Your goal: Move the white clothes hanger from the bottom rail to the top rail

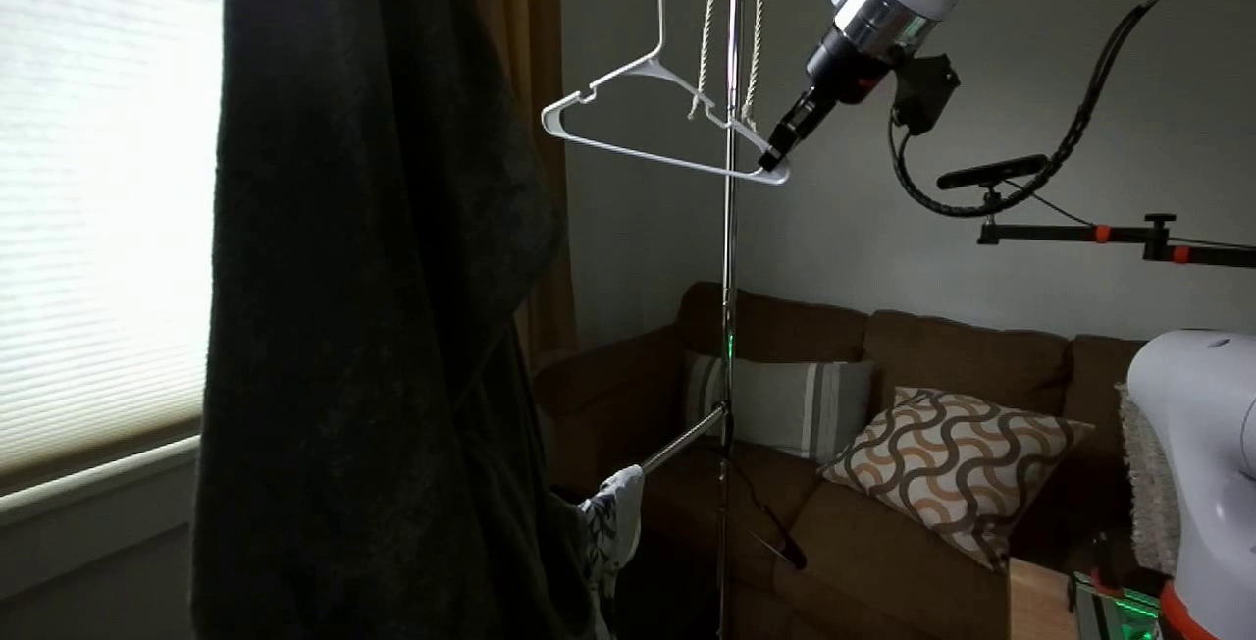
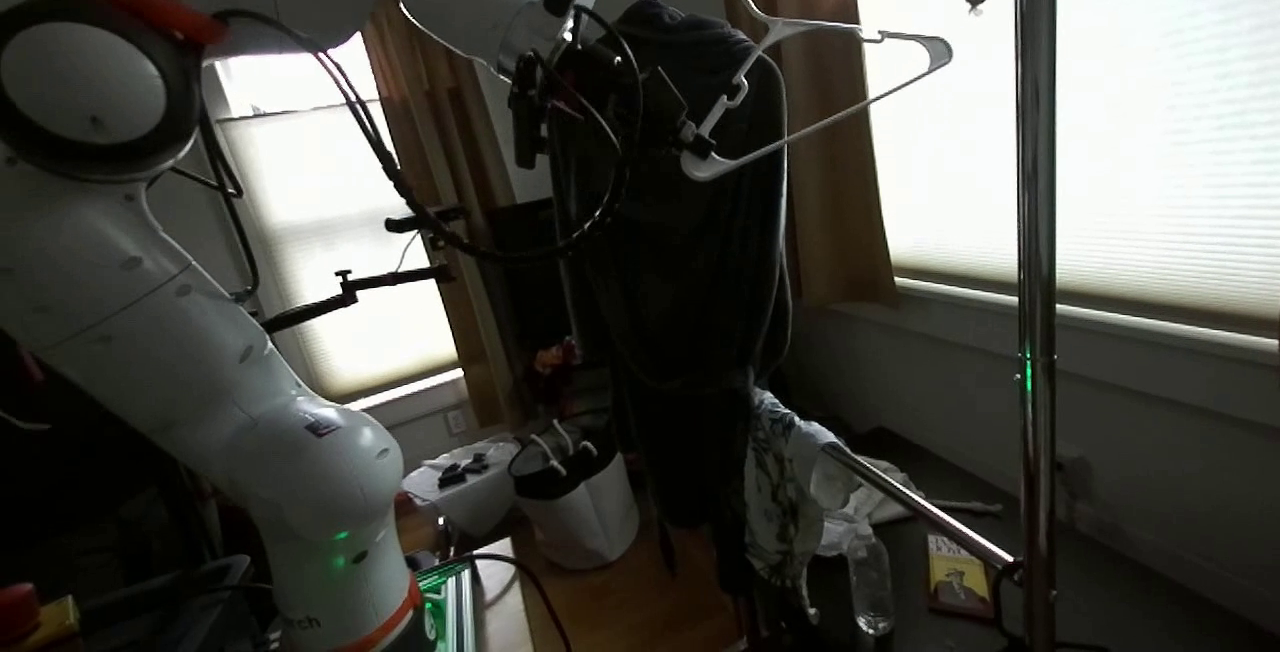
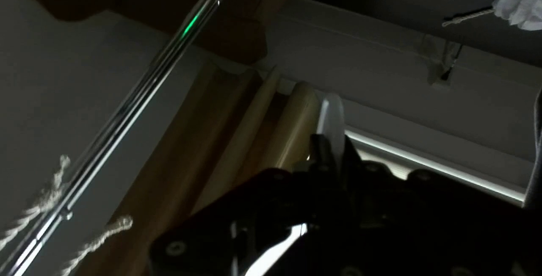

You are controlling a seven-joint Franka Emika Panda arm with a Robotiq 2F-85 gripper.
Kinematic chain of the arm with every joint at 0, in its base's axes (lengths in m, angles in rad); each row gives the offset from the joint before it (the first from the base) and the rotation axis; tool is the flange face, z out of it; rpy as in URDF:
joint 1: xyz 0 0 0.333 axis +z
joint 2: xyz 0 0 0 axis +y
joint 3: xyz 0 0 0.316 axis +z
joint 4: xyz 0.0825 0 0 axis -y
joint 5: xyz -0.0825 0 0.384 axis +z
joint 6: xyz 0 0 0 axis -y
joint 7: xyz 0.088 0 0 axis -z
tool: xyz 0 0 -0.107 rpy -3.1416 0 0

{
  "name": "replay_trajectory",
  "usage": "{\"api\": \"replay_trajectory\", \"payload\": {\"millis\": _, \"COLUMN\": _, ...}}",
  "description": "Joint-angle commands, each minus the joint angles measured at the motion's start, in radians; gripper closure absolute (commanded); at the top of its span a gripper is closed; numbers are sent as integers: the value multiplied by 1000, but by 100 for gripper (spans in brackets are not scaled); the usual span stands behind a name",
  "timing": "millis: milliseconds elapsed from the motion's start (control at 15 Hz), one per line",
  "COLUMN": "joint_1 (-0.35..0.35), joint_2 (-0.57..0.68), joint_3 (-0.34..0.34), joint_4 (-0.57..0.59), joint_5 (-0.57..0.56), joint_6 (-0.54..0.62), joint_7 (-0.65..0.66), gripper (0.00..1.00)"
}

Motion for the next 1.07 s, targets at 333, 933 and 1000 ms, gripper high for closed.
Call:
{"api": "replay_trajectory", "payload": {"millis": 333, "joint_1": 97, "joint_2": -44, "joint_3": 120, "joint_4": 51, "joint_5": -313, "joint_6": 25, "joint_7": -36, "gripper": 98}}
{"api": "replay_trajectory", "payload": {"millis": 933, "joint_1": 686, "joint_2": -106, "joint_3": -207, "joint_4": 132, "joint_5": -385, "joint_6": 23, "joint_7": -37, "gripper": 98}}
{"api": "replay_trajectory", "payload": {"millis": 1000, "joint_1": 755, "joint_2": -123, "joint_3": -251, "joint_4": 137, "joint_5": -391, "joint_6": 26, "joint_7": -37, "gripper": 98}}
